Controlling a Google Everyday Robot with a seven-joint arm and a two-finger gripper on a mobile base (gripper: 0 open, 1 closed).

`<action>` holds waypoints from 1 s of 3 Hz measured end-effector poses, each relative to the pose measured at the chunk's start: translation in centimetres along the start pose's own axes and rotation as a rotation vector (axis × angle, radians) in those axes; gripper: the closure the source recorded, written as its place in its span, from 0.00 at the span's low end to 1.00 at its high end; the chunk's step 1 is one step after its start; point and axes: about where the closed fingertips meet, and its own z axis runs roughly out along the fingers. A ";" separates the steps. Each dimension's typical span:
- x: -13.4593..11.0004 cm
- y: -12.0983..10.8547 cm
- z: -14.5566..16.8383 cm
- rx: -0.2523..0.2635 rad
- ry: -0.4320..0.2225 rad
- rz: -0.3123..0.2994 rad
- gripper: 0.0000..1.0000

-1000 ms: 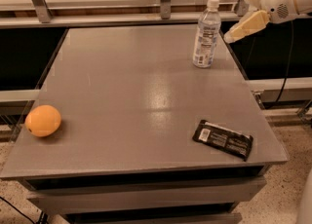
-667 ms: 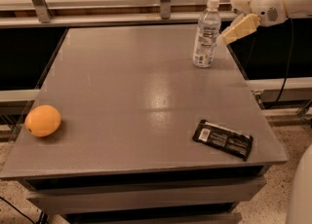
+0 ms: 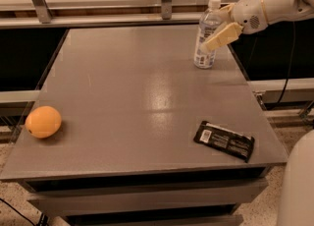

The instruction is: Move blue plastic bottle near rxbar chocolate

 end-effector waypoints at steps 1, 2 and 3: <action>0.0 0.0 1.2 -0.014 -0.029 0.004 0.39; -0.1 -0.1 1.8 -0.019 -0.051 0.009 0.63; -0.6 0.2 1.4 -0.011 -0.038 0.002 0.87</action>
Offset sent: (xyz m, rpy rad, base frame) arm 0.0054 0.0128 -0.0066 0.0679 -0.0014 0.0110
